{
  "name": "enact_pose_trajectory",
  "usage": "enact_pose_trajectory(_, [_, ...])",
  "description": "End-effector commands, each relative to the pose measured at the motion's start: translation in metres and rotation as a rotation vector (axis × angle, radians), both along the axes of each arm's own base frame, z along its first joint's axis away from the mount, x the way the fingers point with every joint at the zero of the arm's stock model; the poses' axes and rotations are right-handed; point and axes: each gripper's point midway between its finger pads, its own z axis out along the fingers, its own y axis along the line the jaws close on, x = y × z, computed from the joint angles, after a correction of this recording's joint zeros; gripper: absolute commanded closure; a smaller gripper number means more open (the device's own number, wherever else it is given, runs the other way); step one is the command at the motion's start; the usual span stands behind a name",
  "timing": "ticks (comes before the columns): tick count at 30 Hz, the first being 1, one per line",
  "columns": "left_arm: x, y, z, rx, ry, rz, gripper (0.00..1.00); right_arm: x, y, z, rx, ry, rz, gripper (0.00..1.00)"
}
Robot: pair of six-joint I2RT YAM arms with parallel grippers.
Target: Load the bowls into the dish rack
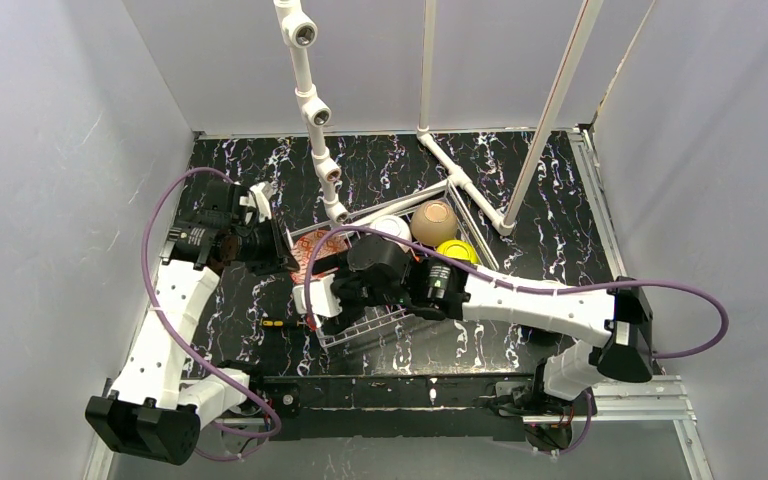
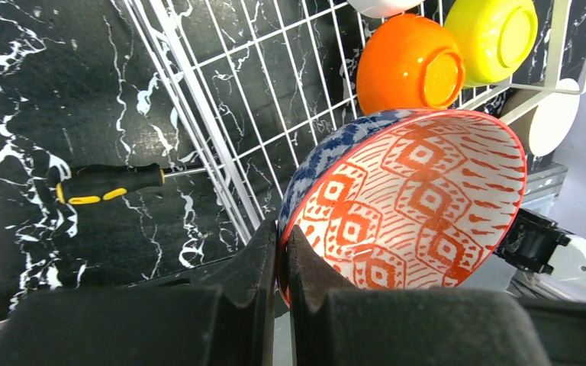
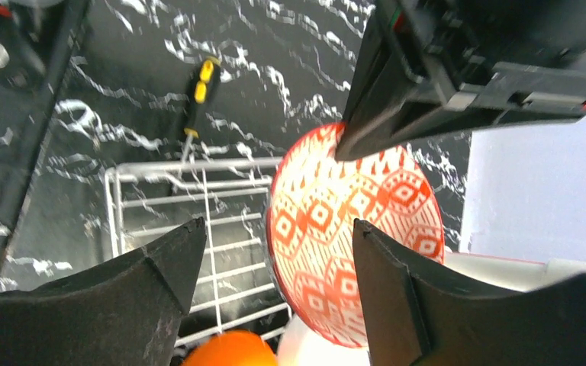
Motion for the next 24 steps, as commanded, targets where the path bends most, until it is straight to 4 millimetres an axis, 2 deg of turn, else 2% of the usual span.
enact_pose_trajectory(1, [-0.004, 0.004, 0.016, 0.04, -0.053, -0.057, 1.0, 0.018, -0.015, 0.003, -0.127, -0.131, -0.031, 0.24])
enact_pose_trajectory(3, [-0.006, 0.006, 0.018, 0.058, -0.056, -0.071, 1.0, 0.021, -0.02, -0.003, -0.179, -0.143, -0.04, 0.3])
enact_pose_trajectory(5, [-0.008, 0.008, 0.019, 0.071, -0.054, -0.087, 1.0, 0.024, -0.021, -0.006, -0.211, -0.153, -0.046, 0.4])
enact_pose_trajectory(17, [-0.008, -0.003, 0.034, 0.027, -0.078, -0.151, 1.0, 0.019, -0.005, -0.023, -0.275, -0.194, 0.055, 0.83])
enact_pose_trajectory(20, [-0.008, -0.007, 0.04, 0.006, -0.096, -0.174, 1.0, 0.019, -0.004, -0.026, -0.296, -0.203, 0.069, 0.99])
enact_pose_trajectory(21, [-0.008, -0.007, 0.042, 0.006, -0.104, -0.175, 0.99, 0.019, -0.004, -0.026, -0.295, -0.205, 0.07, 0.99])
enact_pose_trajectory(24, [-0.006, -0.007, 0.046, 0.006, -0.126, -0.172, 0.78, 0.016, -0.001, -0.024, -0.277, -0.195, 0.082, 0.99])
